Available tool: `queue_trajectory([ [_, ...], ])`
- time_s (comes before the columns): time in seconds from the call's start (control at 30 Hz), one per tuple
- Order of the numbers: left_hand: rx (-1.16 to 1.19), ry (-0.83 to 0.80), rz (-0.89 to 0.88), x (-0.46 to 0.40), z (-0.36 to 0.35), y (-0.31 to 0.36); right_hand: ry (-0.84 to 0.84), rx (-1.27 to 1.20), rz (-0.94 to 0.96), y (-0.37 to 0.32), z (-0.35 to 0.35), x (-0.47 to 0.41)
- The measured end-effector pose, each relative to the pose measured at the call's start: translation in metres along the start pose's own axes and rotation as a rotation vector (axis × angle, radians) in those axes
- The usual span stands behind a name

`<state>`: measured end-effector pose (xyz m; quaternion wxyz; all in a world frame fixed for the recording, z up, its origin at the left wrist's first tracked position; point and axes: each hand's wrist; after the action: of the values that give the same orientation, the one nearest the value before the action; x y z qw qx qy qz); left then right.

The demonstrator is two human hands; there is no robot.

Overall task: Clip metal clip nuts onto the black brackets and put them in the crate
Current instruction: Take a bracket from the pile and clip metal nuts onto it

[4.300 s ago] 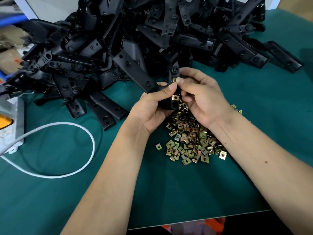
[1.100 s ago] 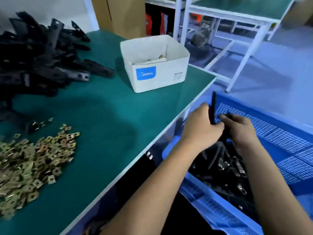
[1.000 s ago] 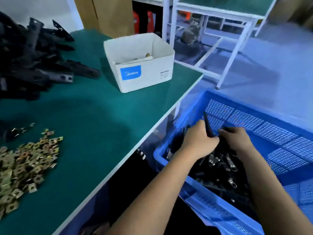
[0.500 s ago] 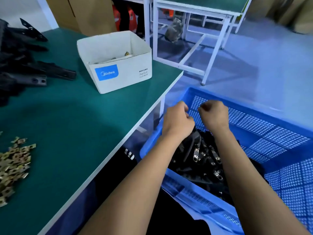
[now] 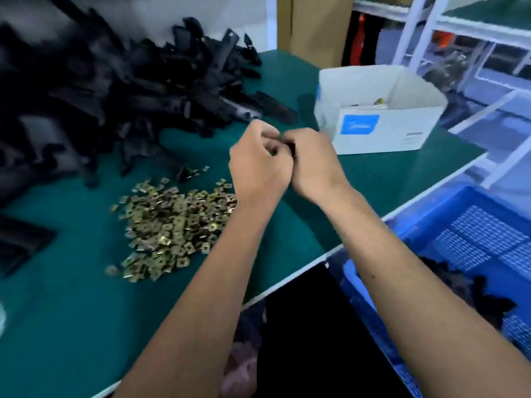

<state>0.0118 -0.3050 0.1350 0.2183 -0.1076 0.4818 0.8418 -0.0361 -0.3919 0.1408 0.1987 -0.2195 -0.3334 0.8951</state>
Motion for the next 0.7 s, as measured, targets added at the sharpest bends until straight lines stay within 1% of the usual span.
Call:
queue_trajectory([
  [0.1, -0.043, 0.138, 0.047, -0.012, 0.051, -0.048, -0.118, 0.043, 0.139, -0.051, -0.049, -0.006],
  [0.17, -0.099, 0.216, 0.067, -0.016, 0.084, -0.078, -0.181, 0.016, 0.208, -0.082, -0.078, -0.005],
  [0.23, -0.199, 0.323, 0.099, -0.018, 0.123, -0.11, -0.29, 0.008, 0.291, -0.115, -0.109, -0.001],
  [0.3, -0.356, 0.469, 0.154, -0.017, 0.166, -0.145, -0.426, 0.012, 0.394, -0.148, -0.141, 0.007],
  [0.37, -0.557, 0.572, 0.258, -0.014, 0.204, -0.178, -0.514, 0.015, 0.476, -0.175, -0.172, 0.015],
  [0.4, -0.631, 0.6, 0.342, -0.012, 0.219, -0.192, -0.54, 0.015, 0.511, -0.185, -0.188, 0.017],
  [0.43, -0.653, 0.624, 0.434, -0.011, 0.234, -0.206, -0.572, 0.021, 0.526, -0.196, -0.204, 0.021],
  [0.47, -0.611, 0.642, 0.519, -0.01, 0.244, -0.215, -0.597, 0.026, 0.52, -0.204, -0.219, 0.023],
  [0.53, -0.457, 0.683, 0.63, -0.01, 0.255, -0.224, -0.597, 0.05, 0.469, -0.216, -0.242, 0.026],
  [0.6, -0.387, 0.7, 0.665, -0.009, 0.255, -0.226, -0.559, 0.095, 0.43, -0.223, -0.257, 0.025],
  [0.7, -0.38, 0.719, 0.656, -0.013, 0.253, -0.226, -0.574, 0.107, 0.406, -0.228, -0.264, 0.023],
])
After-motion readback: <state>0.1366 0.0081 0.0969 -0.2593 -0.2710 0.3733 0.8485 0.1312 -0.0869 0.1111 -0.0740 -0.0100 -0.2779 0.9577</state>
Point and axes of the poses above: each hand's wrist, its own x-axis away from the middle knuckle, its own z-axis out of the back of the hand, y = z × x, and after that the axes turned 10 degrees about -x, right-handed
